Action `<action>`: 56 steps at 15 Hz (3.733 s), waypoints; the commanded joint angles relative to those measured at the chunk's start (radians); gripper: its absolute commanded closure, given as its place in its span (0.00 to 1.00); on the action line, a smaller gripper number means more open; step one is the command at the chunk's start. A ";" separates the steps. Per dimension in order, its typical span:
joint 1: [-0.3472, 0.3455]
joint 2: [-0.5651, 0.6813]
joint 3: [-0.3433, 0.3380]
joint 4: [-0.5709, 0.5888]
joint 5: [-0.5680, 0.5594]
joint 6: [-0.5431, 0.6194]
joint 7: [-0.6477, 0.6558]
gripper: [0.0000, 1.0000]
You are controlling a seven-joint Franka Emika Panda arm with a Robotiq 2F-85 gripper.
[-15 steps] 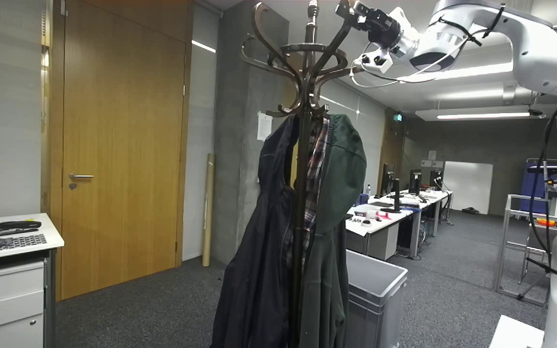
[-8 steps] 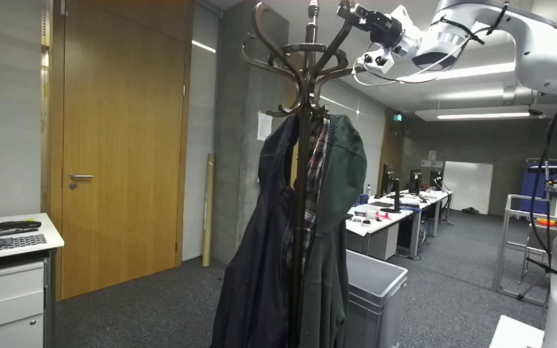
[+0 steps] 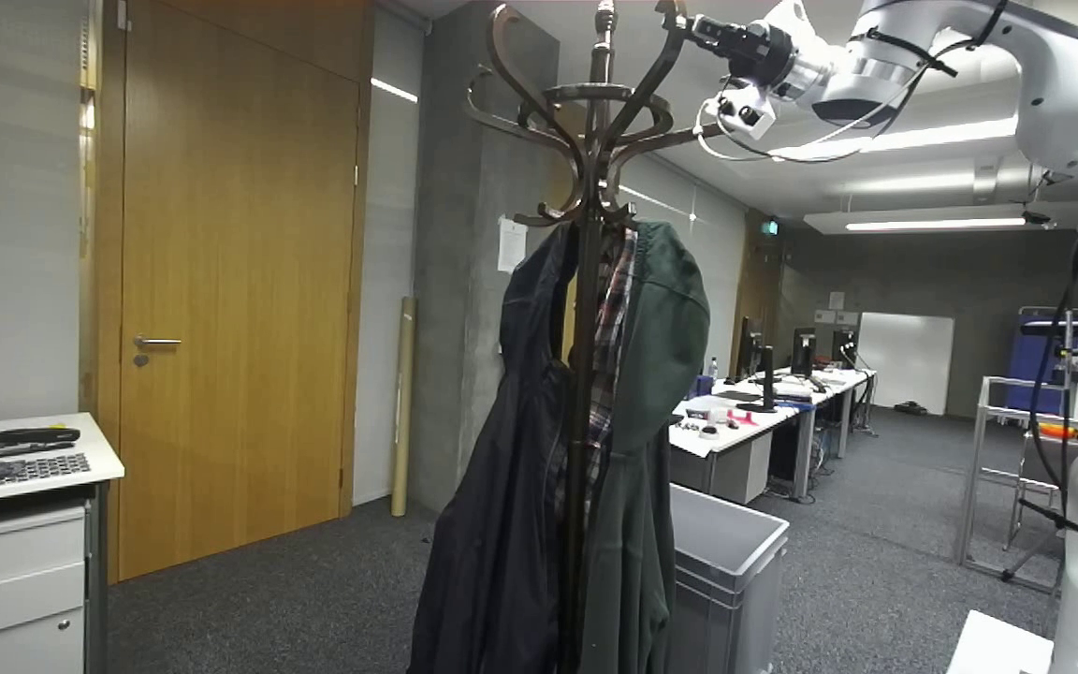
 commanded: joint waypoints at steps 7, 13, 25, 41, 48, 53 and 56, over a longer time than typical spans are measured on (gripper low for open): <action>-0.004 -0.091 -0.027 -0.074 -0.184 0.020 0.075 0.00; -0.004 -0.125 -0.037 -0.103 -0.355 0.004 0.160 0.00; 0.028 -0.197 -0.075 -0.119 -0.700 -0.057 0.418 0.00; 0.089 -0.275 -0.120 -0.123 -0.978 -0.125 0.643 0.00; 0.091 -0.335 -0.127 -0.161 -1.075 -0.120 0.723 0.00; 0.084 -0.386 -0.144 -0.198 -1.113 -0.097 0.814 0.00; 0.087 -0.409 -0.166 -0.216 -1.121 -0.084 0.856 0.00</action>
